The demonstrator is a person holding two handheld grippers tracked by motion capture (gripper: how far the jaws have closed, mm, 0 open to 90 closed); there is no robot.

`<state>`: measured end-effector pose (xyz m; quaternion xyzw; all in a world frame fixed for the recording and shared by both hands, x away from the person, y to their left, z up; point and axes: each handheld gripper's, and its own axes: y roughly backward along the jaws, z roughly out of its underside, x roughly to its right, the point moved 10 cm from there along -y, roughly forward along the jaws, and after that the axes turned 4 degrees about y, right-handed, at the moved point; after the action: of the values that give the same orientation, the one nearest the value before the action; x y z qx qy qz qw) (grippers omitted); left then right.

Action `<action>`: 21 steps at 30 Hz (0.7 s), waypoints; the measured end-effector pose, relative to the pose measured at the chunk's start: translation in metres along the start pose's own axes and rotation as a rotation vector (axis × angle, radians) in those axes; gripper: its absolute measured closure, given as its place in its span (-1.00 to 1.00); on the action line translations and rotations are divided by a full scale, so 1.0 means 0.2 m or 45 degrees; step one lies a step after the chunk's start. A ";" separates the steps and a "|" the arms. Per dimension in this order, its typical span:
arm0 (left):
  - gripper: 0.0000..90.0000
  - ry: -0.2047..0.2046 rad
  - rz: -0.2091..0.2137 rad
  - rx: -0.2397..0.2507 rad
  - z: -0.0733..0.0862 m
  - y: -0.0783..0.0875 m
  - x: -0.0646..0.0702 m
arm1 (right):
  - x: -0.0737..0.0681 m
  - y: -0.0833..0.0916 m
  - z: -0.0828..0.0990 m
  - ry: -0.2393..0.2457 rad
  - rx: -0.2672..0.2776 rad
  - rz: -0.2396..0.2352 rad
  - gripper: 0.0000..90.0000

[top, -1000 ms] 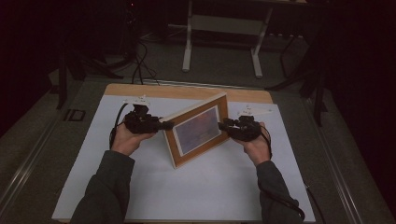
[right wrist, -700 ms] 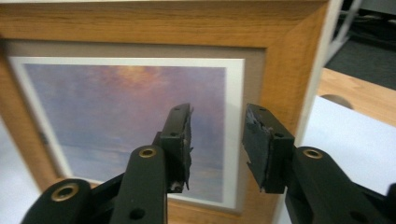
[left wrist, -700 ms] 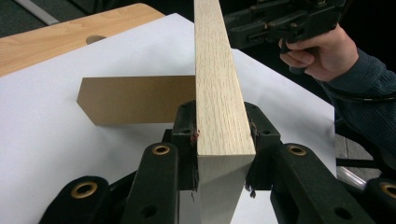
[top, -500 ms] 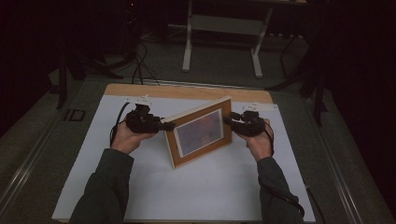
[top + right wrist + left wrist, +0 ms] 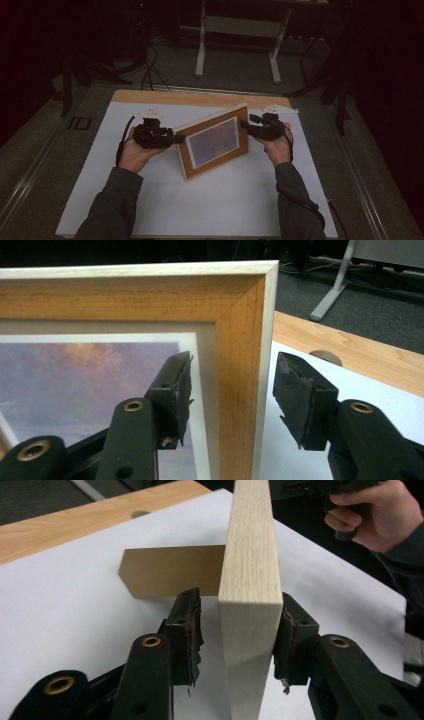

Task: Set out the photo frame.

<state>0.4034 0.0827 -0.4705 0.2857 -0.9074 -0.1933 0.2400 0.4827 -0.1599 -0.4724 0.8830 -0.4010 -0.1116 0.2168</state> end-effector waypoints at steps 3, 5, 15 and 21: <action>0.35 0.023 -0.032 0.015 0.02 0.00 0.00 | 0.00 -0.01 -0.01 -0.017 0.009 -0.015 0.09; 0.39 0.045 -0.043 0.033 0.02 -0.01 0.01 | 0.01 -0.02 -0.02 -0.015 0.019 -0.025 0.09; 0.38 0.079 -0.127 0.051 0.08 -0.03 0.02 | 0.01 -0.06 -0.05 -0.030 0.032 -0.113 -0.02; 0.48 0.055 -0.149 0.061 0.07 -0.03 0.03 | 0.00 -0.09 -0.06 -0.006 0.021 -0.155 -0.21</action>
<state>0.3932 0.0782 -0.4827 0.3481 -0.8881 -0.1791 0.2409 0.4985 -0.1452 -0.4701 0.9073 -0.3479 -0.1235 0.2013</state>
